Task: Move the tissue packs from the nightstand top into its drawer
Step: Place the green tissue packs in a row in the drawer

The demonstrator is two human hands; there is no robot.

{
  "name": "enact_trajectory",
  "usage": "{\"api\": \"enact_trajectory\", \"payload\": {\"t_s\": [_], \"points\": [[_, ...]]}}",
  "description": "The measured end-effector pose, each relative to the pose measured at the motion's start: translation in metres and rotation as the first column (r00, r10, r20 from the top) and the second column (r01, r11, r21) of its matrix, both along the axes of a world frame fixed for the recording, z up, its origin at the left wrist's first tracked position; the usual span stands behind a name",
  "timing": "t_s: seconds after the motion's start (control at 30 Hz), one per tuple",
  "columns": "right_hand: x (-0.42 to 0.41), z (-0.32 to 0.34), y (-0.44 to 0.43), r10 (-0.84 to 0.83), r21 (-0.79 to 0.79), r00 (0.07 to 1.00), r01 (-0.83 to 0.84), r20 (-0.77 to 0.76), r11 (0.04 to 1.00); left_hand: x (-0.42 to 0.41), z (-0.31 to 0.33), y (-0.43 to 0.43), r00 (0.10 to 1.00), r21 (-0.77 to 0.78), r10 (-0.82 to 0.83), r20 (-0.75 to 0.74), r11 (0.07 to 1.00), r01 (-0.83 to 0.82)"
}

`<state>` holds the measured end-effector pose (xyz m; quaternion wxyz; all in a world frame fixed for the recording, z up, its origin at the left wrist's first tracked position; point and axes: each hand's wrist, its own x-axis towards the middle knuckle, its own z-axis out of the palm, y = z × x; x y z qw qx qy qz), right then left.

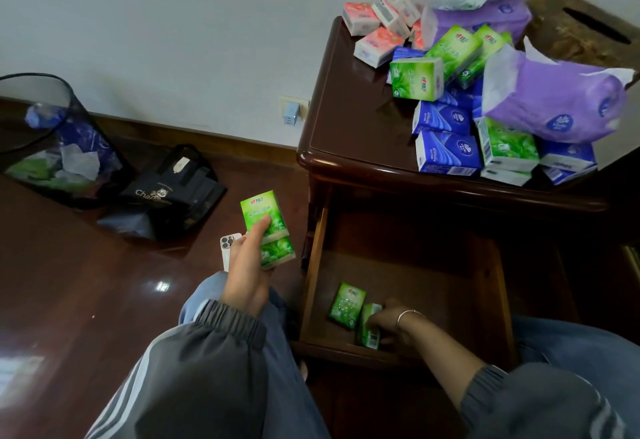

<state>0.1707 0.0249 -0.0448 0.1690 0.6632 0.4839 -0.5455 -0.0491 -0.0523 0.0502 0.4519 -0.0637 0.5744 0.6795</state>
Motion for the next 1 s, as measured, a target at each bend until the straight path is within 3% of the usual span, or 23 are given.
{"api": "enact_trajectory", "payload": {"t_s": [0.2, 0.33, 0.43, 0.57, 0.7, 0.83, 0.93, 1.0], "points": [[0.018, 0.002, 0.007, -0.032, 0.004, 0.996, 0.033, -0.085, 0.999, 0.001, -0.001, 0.001, 0.999, 0.014, -0.036, 0.005, 0.999, 0.036], [0.027, -0.007, 0.005, -0.051, 0.175, 0.978, 0.088, -0.203, 0.981, 0.001, -0.001, 0.002, 0.999, 0.014, -0.041, 0.014, 0.999, 0.041], [0.03, -0.013, 0.001, -0.049, 0.315, 0.982, 0.105, -0.183, 0.943, 0.001, 0.0, 0.002, 0.999, 0.009, -0.038, 0.021, 0.999, 0.037], [0.027, -0.015, -0.003, 0.239, 0.428, 0.971, -0.228, 0.029, 0.875, 0.002, 0.0, 0.002, 0.998, 0.015, -0.064, 0.024, 0.998, 0.064], [0.016, -0.019, 0.0, 0.156, 0.406, 0.987, -0.16, 0.044, 0.9, 0.001, -0.001, 0.002, 0.997, 0.019, -0.077, 0.017, 0.997, 0.077], [-0.001, -0.024, -0.003, 0.069, 0.361, 0.995, -0.04, -0.069, 0.932, 0.002, -0.002, 0.002, 0.996, 0.022, -0.09, 0.009, 0.996, 0.09], [-0.011, -0.028, -0.006, 0.164, 0.331, 0.982, -0.125, -0.091, 0.935, 0.002, -0.003, 0.003, 0.996, 0.017, -0.09, 0.021, 0.996, 0.09], [-0.014, -0.028, -0.002, 0.279, 0.369, 0.96, -0.255, -0.011, 0.894, 0.002, -0.003, 0.003, 0.996, 0.022, -0.088, 0.033, 0.996, 0.087]]}}
